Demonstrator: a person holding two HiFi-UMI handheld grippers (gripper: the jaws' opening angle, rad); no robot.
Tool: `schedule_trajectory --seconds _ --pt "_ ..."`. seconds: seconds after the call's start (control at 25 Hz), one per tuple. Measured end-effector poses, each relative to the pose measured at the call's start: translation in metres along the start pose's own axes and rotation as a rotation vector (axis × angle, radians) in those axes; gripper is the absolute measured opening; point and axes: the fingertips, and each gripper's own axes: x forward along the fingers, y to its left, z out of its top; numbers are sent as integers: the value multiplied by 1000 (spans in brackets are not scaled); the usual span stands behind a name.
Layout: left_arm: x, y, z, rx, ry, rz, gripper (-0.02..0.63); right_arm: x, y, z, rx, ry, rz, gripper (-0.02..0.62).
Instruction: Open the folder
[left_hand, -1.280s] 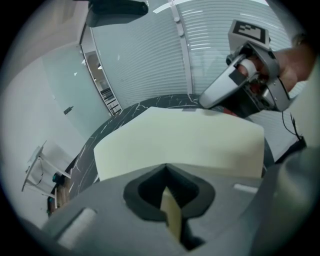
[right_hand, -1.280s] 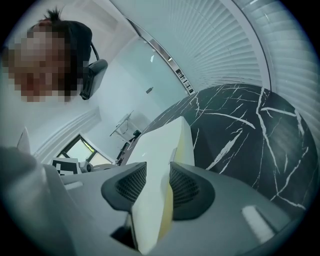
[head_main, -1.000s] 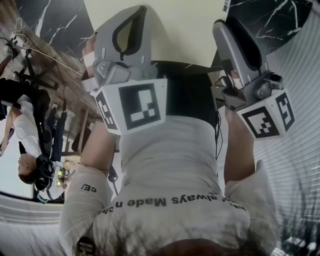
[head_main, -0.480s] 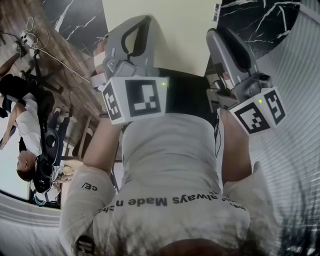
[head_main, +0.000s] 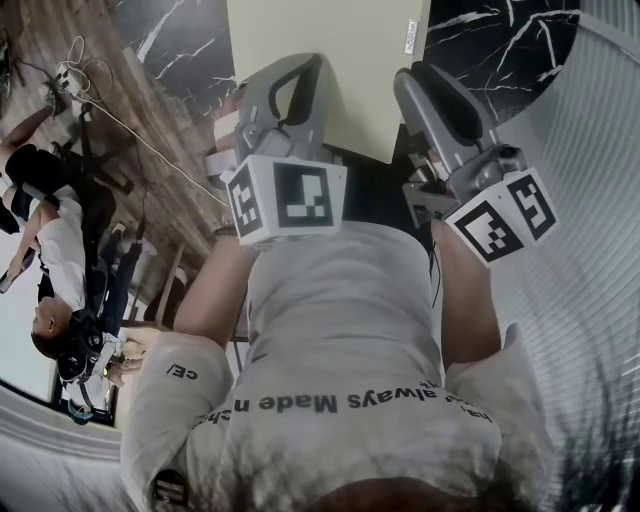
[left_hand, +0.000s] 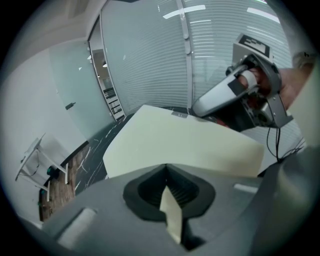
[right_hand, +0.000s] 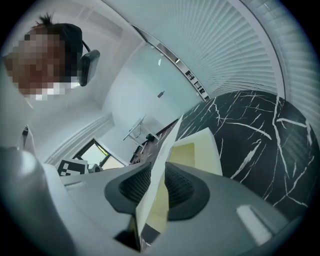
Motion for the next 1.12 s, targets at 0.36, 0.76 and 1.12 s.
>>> schedule_trajectory --seconds 0.36,0.76,1.12 --pt "-29 -10 19 -12 -15 -14 2 -3 38 9 -41 24 82 61" --pt "-69 -16 33 -43 -38 -34 2 10 83 7 -80 64 185 35" --pt "-69 -18 22 -43 -27 -23 2 0 31 0 -90 65 -4 134"
